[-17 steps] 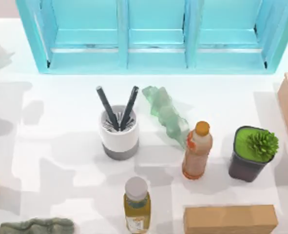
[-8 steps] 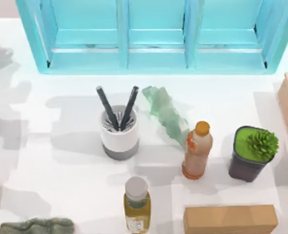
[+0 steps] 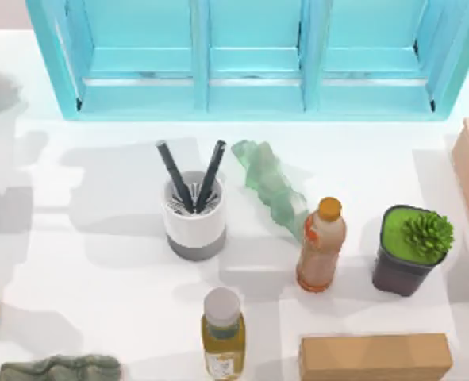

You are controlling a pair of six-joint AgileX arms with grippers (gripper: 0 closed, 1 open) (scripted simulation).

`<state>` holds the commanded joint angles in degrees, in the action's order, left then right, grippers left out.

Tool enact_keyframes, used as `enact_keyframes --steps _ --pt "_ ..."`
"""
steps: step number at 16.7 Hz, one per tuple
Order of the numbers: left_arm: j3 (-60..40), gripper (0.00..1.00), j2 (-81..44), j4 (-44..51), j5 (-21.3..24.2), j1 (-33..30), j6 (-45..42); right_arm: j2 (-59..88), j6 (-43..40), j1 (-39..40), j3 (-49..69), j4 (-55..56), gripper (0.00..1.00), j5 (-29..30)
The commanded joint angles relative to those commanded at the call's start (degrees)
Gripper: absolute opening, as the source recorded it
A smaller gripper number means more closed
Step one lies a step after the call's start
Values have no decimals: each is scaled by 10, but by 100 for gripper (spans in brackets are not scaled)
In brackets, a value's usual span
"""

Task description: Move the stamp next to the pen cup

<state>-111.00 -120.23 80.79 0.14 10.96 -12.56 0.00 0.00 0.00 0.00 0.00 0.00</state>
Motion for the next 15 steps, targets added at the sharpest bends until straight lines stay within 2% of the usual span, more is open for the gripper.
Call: enact_keyframes --steps 4,11,15 --pt "24 100 -1 -24 0 -2 1 0 0 0 0 0 100 0" --pt "174 100 -23 -200 0 1 -1 0 0 0 0 0 100 0" --pt "189 100 -26 -215 0 2 -2 0 0 0 0 0 100 0"
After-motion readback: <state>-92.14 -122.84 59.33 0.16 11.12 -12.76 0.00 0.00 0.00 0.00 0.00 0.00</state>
